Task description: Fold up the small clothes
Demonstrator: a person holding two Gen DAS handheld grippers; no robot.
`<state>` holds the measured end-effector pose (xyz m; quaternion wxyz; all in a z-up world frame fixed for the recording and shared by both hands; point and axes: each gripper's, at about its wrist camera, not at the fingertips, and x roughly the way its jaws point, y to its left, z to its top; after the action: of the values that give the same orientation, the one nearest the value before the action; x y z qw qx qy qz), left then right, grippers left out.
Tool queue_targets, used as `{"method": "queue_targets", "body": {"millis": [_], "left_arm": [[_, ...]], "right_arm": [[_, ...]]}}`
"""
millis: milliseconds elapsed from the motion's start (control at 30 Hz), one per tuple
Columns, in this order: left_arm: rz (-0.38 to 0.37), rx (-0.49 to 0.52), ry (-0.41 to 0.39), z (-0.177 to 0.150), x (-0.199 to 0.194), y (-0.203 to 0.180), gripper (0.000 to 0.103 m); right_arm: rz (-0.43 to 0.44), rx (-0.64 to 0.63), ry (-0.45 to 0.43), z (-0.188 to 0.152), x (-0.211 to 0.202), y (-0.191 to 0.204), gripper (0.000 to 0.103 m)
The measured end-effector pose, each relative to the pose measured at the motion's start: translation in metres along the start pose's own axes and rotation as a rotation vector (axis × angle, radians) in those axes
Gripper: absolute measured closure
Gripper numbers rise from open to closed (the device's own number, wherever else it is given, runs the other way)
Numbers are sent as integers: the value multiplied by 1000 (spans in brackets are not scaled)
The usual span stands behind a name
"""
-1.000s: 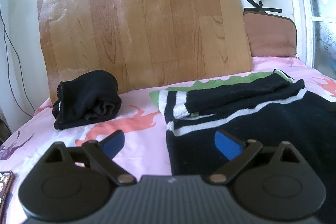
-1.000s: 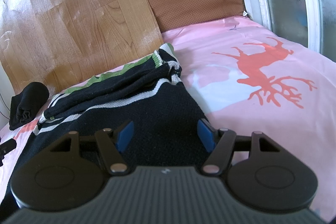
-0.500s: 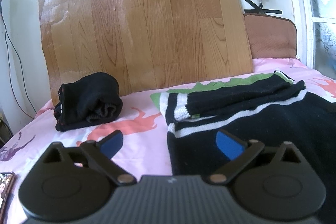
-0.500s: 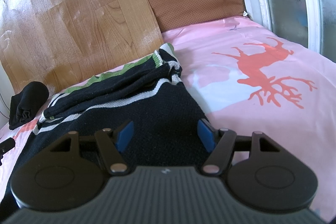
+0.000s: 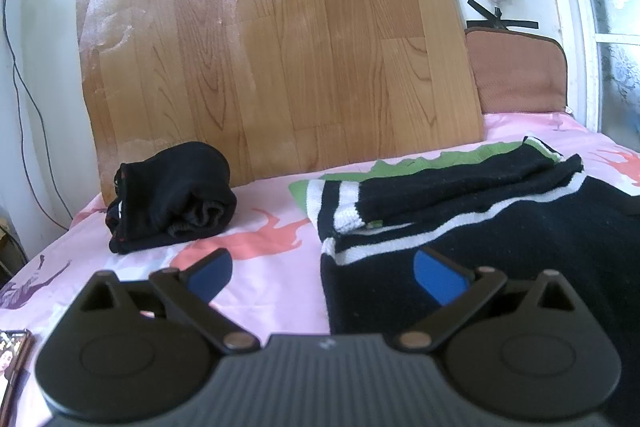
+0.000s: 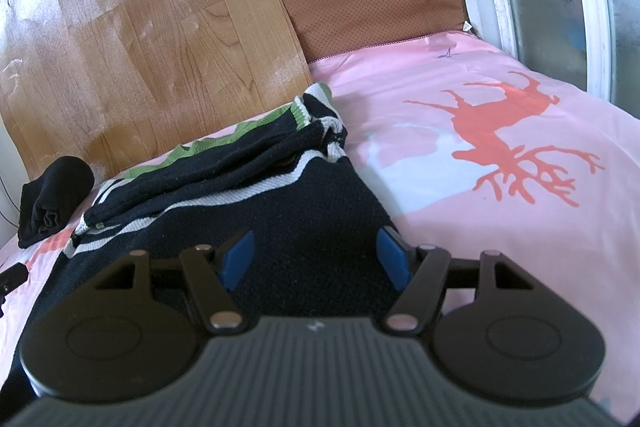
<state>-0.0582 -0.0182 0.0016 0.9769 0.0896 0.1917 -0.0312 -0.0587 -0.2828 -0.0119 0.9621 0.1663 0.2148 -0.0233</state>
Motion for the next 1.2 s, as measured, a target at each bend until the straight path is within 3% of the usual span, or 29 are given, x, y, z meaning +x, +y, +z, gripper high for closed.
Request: {"method": "queue_targets", "body": {"millis": [1200], "left_arm": [[15,27,-4,-1,-1,-4,1]], "right_arm": [[12,6,0,1,0,-3,32]]}}
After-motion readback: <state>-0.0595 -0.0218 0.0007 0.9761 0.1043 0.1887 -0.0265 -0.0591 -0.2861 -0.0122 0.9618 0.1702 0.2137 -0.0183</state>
